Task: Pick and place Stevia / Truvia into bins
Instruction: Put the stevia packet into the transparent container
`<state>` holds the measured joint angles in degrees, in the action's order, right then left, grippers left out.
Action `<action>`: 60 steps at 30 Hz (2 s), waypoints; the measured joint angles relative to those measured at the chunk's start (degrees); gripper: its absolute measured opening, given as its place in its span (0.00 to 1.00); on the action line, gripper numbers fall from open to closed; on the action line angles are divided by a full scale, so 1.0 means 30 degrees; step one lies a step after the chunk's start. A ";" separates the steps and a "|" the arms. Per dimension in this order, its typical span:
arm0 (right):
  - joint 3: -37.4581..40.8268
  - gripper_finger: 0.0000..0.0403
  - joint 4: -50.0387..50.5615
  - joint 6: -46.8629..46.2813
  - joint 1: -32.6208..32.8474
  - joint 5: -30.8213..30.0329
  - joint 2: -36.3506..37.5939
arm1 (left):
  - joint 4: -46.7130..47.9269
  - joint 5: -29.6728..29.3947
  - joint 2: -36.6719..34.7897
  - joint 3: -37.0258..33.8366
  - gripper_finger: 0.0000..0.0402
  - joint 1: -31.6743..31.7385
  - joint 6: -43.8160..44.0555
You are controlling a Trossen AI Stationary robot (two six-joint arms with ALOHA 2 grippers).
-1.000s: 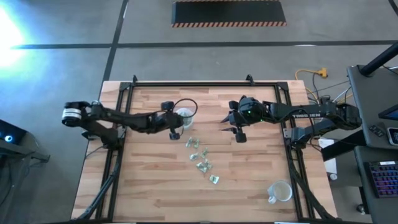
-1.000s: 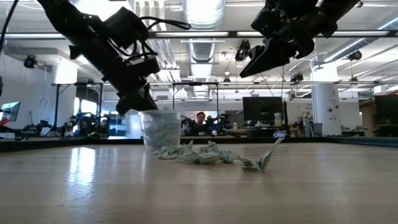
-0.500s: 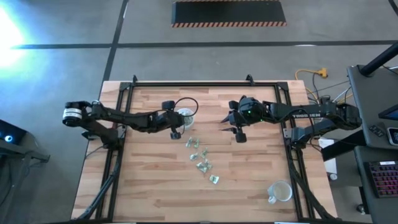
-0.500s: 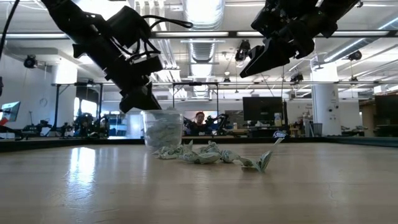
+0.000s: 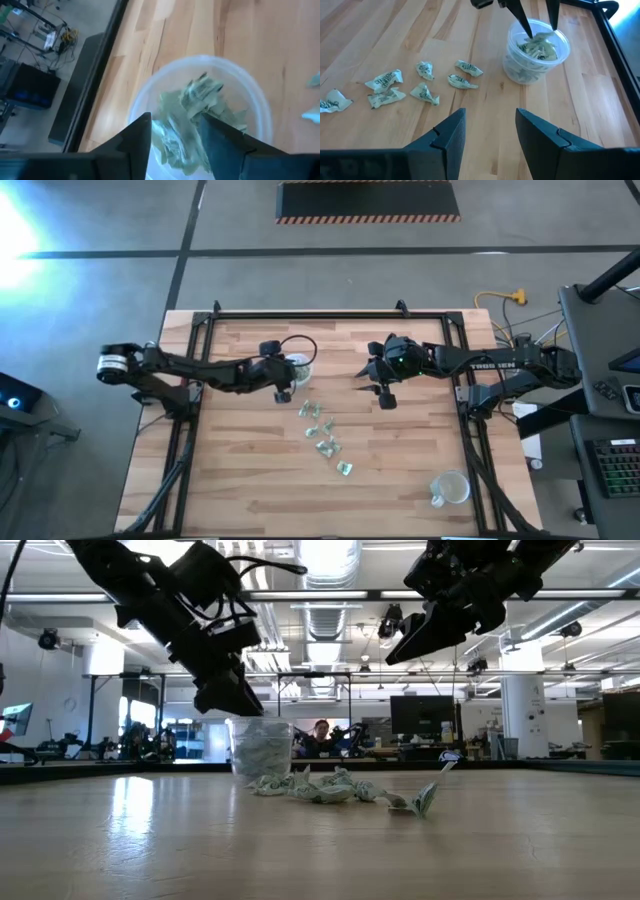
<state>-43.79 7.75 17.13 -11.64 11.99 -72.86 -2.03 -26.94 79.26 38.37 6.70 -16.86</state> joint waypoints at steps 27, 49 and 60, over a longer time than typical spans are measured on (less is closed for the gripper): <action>0.2091 0.40 -0.8932 0.0799 0.1201 0.6535 -0.6399 | 0.4334 0.0233 -0.5716 -0.0772 0.41 -0.7699 0.4419; -0.1937 0.40 -0.7511 0.1206 0.1581 0.6505 -1.1794 | 0.4497 0.0175 -0.3844 -0.0794 0.41 -0.9623 0.5501; -0.1976 0.40 -0.7758 0.1526 0.1560 0.4911 -1.2543 | 0.4518 0.0175 -0.3829 -0.0794 0.41 -0.9609 0.5501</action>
<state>-49.72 -15.53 21.71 -6.96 26.72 -110.49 11.53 -26.41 67.77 35.99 -22.13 -0.36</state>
